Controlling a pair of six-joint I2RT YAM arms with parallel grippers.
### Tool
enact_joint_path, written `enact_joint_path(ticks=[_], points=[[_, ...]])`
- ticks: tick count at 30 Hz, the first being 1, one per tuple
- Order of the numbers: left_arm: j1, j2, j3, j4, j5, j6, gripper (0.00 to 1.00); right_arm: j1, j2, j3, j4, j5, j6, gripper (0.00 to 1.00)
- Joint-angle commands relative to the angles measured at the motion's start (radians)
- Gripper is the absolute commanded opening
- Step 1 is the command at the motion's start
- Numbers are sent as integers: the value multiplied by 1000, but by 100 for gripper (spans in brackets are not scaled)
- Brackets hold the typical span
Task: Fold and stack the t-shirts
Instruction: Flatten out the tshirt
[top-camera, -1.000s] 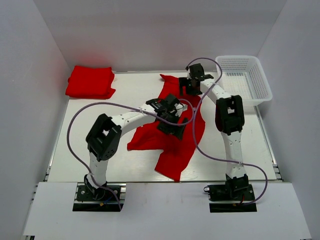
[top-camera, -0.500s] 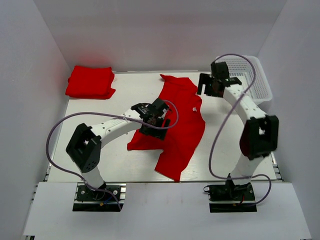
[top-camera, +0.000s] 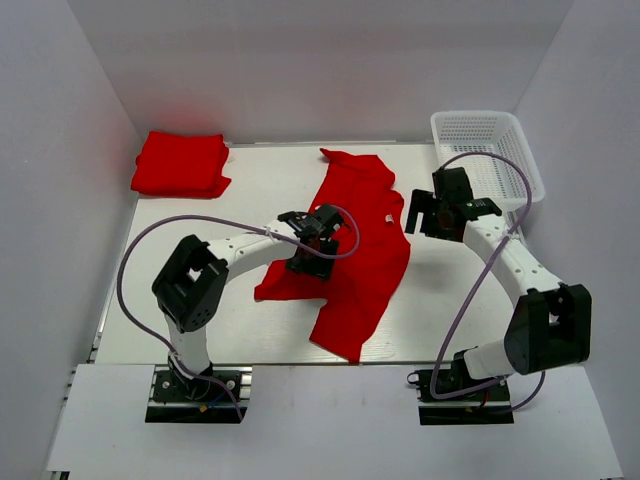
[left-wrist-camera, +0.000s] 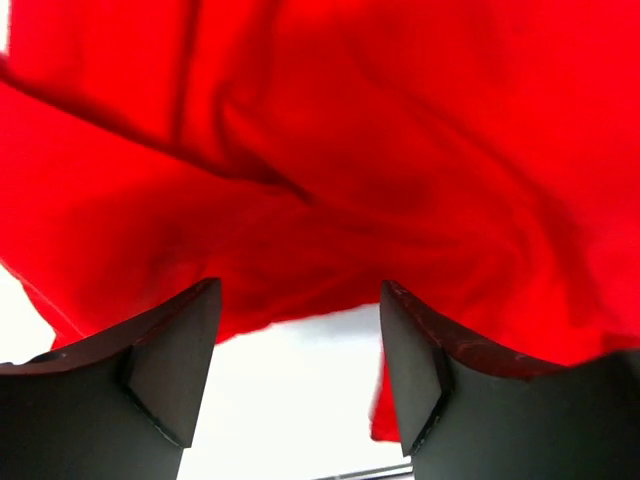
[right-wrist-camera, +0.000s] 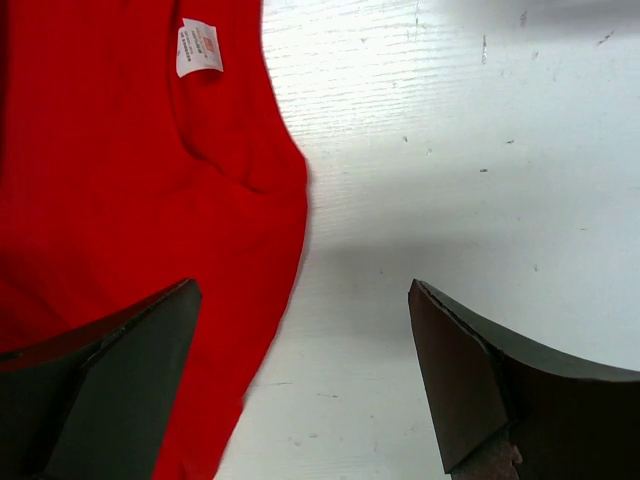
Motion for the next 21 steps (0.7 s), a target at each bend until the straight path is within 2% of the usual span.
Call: enact_joint_path(ticks=[1, 5, 21], points=[[5, 3, 39, -13, -69, -23, 73, -3, -60, -6, -10, 30, 15, 90], [5, 35, 39, -13, -106, -58, 65, -2, -85, -10, -17, 29, 18, 90], [5, 106, 68, 21, -140, -134, 65, -6, -80, -23, -35, 65, 10, 90]])
